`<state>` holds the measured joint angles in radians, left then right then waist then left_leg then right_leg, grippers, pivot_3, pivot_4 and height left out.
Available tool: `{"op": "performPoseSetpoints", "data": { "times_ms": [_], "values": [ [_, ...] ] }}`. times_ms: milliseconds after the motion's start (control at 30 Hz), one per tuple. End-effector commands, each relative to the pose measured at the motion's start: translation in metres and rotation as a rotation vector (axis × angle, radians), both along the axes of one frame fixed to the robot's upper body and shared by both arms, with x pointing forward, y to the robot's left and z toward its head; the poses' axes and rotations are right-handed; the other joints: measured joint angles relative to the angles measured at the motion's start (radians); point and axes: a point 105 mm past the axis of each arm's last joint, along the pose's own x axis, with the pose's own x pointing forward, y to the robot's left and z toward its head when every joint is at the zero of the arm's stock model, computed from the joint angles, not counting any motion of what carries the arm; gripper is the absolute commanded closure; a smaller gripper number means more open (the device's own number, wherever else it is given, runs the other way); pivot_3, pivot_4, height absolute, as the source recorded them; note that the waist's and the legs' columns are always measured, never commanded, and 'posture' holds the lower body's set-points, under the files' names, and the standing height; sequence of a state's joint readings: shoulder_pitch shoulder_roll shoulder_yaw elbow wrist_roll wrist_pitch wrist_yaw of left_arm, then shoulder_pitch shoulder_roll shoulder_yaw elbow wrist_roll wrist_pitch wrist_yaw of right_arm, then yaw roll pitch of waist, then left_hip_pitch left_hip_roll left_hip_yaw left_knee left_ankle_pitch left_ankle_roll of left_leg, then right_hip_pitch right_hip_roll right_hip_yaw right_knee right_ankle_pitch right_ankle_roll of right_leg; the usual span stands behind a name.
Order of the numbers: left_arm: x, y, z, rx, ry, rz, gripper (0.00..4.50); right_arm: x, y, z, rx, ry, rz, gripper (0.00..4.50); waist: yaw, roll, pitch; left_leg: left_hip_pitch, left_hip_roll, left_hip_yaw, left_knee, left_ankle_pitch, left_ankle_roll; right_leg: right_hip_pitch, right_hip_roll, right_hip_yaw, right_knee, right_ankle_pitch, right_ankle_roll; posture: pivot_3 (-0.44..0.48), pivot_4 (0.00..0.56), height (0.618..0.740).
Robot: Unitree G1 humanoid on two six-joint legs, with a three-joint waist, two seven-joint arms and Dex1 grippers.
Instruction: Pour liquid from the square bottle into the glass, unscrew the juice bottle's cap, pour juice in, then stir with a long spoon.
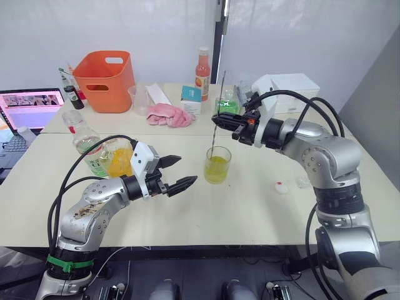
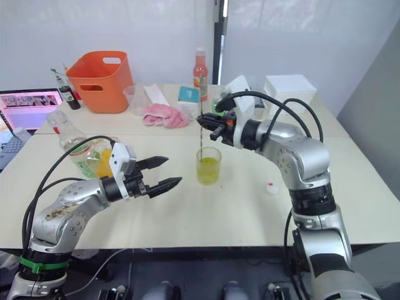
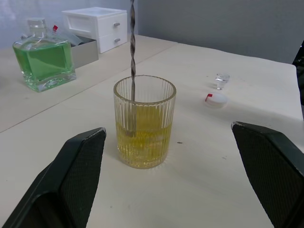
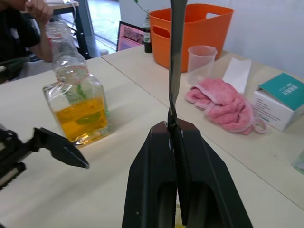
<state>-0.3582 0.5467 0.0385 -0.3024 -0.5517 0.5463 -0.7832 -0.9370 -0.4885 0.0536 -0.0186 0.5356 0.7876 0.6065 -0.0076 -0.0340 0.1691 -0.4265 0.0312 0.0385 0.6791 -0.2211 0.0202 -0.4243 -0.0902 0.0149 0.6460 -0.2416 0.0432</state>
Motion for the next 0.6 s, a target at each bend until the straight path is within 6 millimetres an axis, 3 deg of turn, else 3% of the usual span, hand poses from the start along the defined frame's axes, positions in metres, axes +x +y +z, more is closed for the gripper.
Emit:
{"op": "performPoseSetpoints", "data": {
  "times_ms": [33, 233, 400, 600],
  "values": [
    [-0.006, -0.004, 0.013, 0.008, -0.054, -0.024, 0.03, 0.002, -0.016, 0.023, -0.001, -0.097, -0.05, 4.5, 0.002, 0.0, 0.0, 0.0, 0.0, 0.0, 0.0, 0.0, 0.0, 0.0, 0.0, 0.0, 0.0, 0.0, 0.0, 0.0, 0.15, 0.715],
    [-0.006, -0.002, 0.012, 0.013, -0.051, -0.023, 0.03, -0.01, -0.023, 0.019, -0.08, -0.069, -0.009, 4.5, 0.002, 0.0, 0.0, 0.0, 0.0, 0.0, 0.0, 0.0, 0.0, 0.0, 0.0, 0.0, 0.0, 0.0, 0.0, 0.0, 0.15, 0.715],
    [-0.006, -0.002, 0.012, 0.011, -0.048, -0.021, 0.03, -0.029, -0.012, 0.019, -0.099, -0.043, 0.07, 4.5, -0.002, 0.0, 0.0, 0.0, 0.001, -0.001, 0.0, 0.0, 0.0, 0.0, 0.0, 0.0, 0.0, 0.0, 0.0, 0.0, 0.15, 0.715],
    [-0.006, -0.002, 0.012, 0.01, -0.05, -0.019, 0.03, -0.025, -0.001, 0.022, -0.043, -0.041, 0.077, 4.5, -0.004, 0.0, 0.0, 0.0, 0.001, -0.001, 0.0, 0.0, 0.0, 0.0, 0.0, 0.0, 0.0, 0.0, 0.0, 0.0, 0.15, 0.715]
  ]
}}
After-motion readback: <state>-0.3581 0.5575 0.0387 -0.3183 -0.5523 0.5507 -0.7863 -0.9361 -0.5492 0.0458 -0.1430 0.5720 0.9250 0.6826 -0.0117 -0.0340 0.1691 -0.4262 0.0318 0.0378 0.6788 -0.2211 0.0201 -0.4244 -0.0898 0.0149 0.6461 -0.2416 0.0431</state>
